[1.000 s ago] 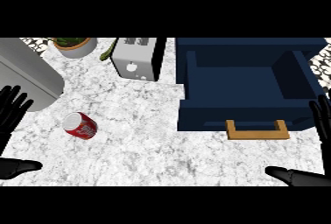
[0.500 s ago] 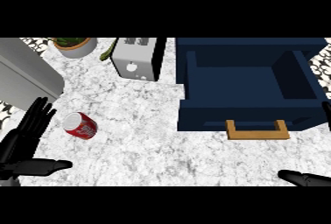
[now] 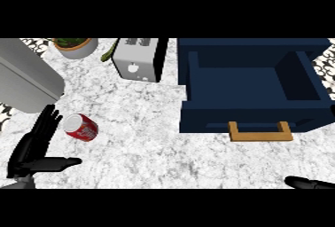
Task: Pick up the can, place it into the drawer and close the drawer
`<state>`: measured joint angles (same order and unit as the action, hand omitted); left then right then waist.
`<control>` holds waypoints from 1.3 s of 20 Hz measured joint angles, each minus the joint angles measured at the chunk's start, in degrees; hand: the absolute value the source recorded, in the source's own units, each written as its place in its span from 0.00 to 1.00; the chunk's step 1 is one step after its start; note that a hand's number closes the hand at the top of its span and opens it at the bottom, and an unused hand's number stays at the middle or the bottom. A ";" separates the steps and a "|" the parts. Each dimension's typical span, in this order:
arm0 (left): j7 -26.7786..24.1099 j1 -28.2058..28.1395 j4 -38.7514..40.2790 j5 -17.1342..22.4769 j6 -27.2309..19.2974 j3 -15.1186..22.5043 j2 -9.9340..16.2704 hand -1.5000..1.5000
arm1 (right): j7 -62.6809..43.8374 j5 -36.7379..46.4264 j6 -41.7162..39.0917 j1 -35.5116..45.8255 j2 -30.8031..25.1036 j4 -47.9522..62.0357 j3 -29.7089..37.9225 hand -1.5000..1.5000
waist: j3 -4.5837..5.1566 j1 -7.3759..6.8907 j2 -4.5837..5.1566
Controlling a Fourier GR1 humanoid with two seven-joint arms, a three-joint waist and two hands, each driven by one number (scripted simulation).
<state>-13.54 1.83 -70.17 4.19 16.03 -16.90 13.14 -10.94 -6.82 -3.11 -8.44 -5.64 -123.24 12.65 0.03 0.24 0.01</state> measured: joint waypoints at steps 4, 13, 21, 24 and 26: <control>-4.77 3.26 8.92 -1.37 -0.25 -0.54 0.82 0.00 | -1.71 1.07 0.53 0.05 0.73 -2.10 -0.82 0.00 | 0.00 0.06 0.02; -14.36 10.96 27.87 -3.74 -1.98 -1.25 2.06 0.00 | -4.39 -0.83 -1.06 0.26 -0.46 -3.97 2.16 0.00 | 0.01 0.20 0.05; -21.72 18.64 44.22 -4.43 -2.60 -2.83 4.90 0.00 | -3.72 -0.20 -2.01 0.27 0.33 -3.53 2.38 0.00 | 0.03 0.38 0.13; -24.74 21.18 49.37 -5.19 -2.84 -2.78 5.59 0.00 | -2.27 1.10 -2.27 -0.60 1.64 -3.18 1.14 0.00 | 0.05 0.50 0.17; -26.52 22.06 51.71 -5.64 -2.39 -2.54 6.18 0.00 | -3.10 1.53 -1.90 0.34 1.56 -3.48 0.97 0.00 | 0.04 0.50 0.19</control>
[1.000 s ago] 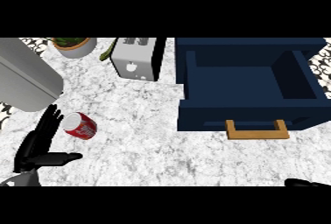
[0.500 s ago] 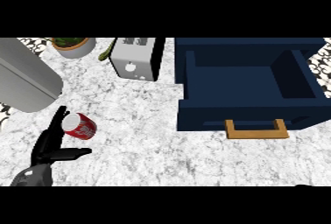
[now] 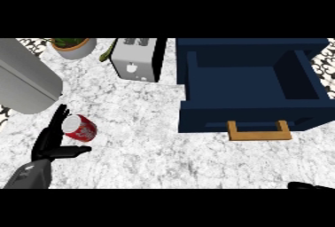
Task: Pick up the can, place it into the drawer and close the drawer
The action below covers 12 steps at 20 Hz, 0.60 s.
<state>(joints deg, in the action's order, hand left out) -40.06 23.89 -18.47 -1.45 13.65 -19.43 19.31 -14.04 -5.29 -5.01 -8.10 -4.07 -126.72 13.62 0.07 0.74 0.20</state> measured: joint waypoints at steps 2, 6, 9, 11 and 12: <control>-1.44 1.47 2.08 -0.49 -0.40 0.20 -0.52 0.00 | -1.77 -0.77 0.17 1.34 -0.93 -0.42 0.82 0.00 | 0.03 0.16 0.06; -2.57 3.91 4.87 -1.35 1.57 0.95 -0.23 0.00 | -2.12 -1.93 -0.30 1.46 -1.57 -0.84 2.14 0.00 | 0.05 0.38 0.12; -3.14 5.05 6.39 -2.22 3.05 1.80 -0.19 1.00 | -3.14 -2.32 -0.34 1.56 -1.73 -1.89 2.35 0.00 | 0.06 0.44 0.13; -2.94 6.00 6.68 -2.26 4.92 2.04 0.11 1.00 | -2.54 -1.23 -0.11 1.33 -0.93 -1.78 1.50 0.00 | 0.05 0.41 0.14; -3.29 6.17 7.16 -2.42 5.53 2.20 -0.15 1.00 | -2.35 -1.28 -0.10 1.52 -0.90 -1.34 1.64 0.00 | 0.05 0.45 0.16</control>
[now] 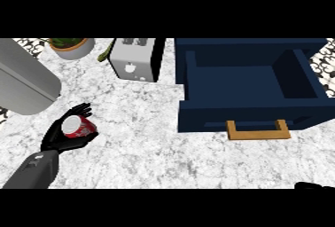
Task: Pick up the can, place it into the drawer and close the drawer
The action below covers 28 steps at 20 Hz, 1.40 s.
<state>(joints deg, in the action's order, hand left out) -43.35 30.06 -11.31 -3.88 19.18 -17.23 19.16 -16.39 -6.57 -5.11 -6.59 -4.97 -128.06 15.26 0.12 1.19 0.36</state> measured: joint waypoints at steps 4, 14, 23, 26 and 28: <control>0.21 1.67 0.76 0.19 1.49 -0.01 -0.81 1.00 | 0.00 -0.61 -0.45 0.34 -0.60 0.30 0.86 0.00 | -0.04 0.08 0.02; 1.03 5.19 -0.30 2.31 -7.14 -1.34 -8.40 1.00 | -0.51 1.06 0.24 1.10 -0.38 -0.24 0.56 0.00 | -0.05 -0.13 -0.07; 4.18 10.50 -5.33 5.42 -17.20 -2.04 -16.63 1.00 | -0.98 1.71 0.81 0.43 -0.14 -1.63 1.47 0.00 | -0.11 -0.62 -0.34; 8.32 11.65 -8.84 5.77 -17.50 -0.85 -17.12 1.00 | -0.43 1.06 0.18 0.57 -0.85 -0.68 2.71 0.00 | -0.12 -0.87 -0.44; 10.92 12.93 -11.51 6.08 -18.61 0.81 -17.69 1.00 | 0.22 1.95 0.45 0.73 -0.42 -0.26 2.24 0.00 | -0.13 -1.13 -0.57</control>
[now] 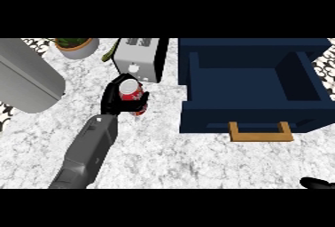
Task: Pick up the can, place it into the drawer and close the drawer
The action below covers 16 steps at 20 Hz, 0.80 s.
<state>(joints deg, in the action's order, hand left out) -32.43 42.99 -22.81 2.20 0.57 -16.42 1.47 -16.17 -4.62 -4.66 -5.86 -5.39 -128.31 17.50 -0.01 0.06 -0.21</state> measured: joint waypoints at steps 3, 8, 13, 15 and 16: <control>3.99 1.71 -4.14 0.31 -1.45 2.67 -0.76 1.00 | -1.81 -0.71 0.03 0.50 -0.92 -1.04 0.83 0.00 | -0.01 -0.10 -0.11; 14.18 4.02 -13.70 2.94 -3.65 7.71 -1.25 1.00 | -2.20 -0.25 0.37 0.54 -0.63 -1.56 0.71 0.00 | -0.03 -0.36 -0.28; 25.13 7.88 -22.50 6.29 -7.70 12.62 -1.40 1.00 | -2.08 -1.39 -0.31 -0.05 -0.97 -1.73 1.73 0.00 | -0.02 -0.10 -0.26; 28.64 10.02 -25.03 6.63 -9.94 13.90 -1.42 1.00 | -1.21 -1.75 -0.82 -0.05 -1.25 -1.02 2.27 0.00 | -0.03 0.03 -0.16; 29.93 10.80 -26.01 6.91 -11.33 15.14 -1.43 1.00 | -1.79 -1.67 -0.55 0.15 -1.18 -1.44 2.12 0.00 | -0.03 0.14 -0.12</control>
<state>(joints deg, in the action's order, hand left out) -2.50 53.79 -48.82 9.11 -10.76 -1.27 0.04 -17.96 -6.29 -5.21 -5.71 -6.57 -129.75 19.62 -0.04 0.20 -0.32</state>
